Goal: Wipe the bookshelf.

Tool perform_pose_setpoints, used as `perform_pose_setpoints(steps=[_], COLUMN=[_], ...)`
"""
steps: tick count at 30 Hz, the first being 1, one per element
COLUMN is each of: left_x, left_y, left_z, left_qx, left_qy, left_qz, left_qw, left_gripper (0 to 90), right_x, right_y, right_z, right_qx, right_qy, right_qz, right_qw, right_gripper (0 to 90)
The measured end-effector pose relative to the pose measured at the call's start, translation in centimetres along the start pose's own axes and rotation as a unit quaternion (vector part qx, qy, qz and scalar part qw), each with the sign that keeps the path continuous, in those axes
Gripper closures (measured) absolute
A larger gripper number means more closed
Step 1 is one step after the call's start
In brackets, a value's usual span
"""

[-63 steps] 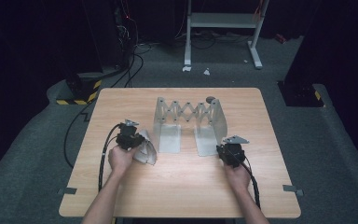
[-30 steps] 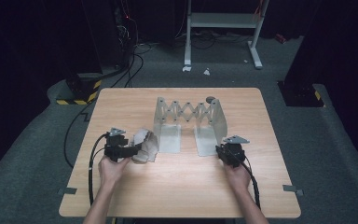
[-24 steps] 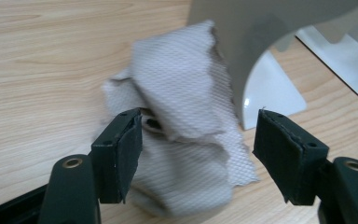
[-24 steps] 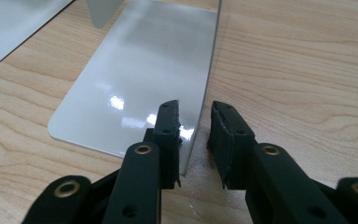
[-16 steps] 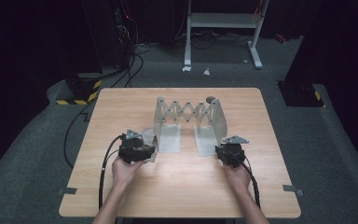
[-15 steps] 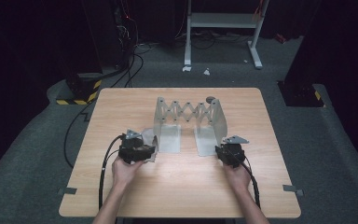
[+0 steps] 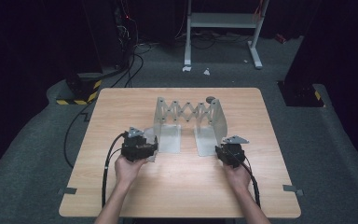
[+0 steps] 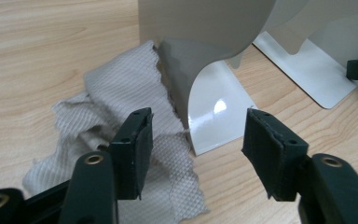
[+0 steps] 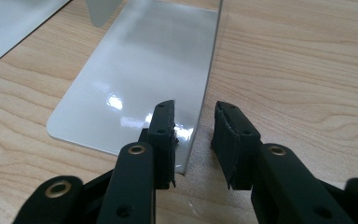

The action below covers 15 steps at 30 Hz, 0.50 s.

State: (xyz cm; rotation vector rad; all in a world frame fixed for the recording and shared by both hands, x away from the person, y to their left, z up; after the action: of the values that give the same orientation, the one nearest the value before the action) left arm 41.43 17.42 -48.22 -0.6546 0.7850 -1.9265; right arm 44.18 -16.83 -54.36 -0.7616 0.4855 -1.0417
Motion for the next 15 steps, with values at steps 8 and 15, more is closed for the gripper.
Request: perform_pose_setpoints(steps=[8,15], left_x=[0.2,0.6], left_y=[0.9,0.9], left_z=[1.0,1.8], left_qx=[0.015,0.028], left_qy=[-0.011,-0.012], left_qz=[0.005,0.003], left_qw=[0.9998,0.9995], left_gripper=[49.9,56.1], right_x=[-0.1,-0.2], right_y=[-0.3,-1.4], right_z=[-0.2,0.8], right_qx=[0.003,0.022], right_qy=[0.020,0.011], right_qz=[-0.012,-0.012], right_qw=[0.9997,0.9996], right_gripper=[72.2,76.0])
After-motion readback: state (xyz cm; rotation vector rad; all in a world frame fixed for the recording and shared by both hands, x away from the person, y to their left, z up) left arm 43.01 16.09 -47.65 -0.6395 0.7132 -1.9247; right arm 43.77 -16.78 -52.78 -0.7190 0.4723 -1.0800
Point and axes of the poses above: each handheld gripper's, and its own axes: y roughly forward along the jaws, z roughly out of its top, x roughly to its right, the point moved 2 cm from there along y, roughly forward along the jaws, and after that the axes turned 8 degrees about -x, right-handed, at the moved point
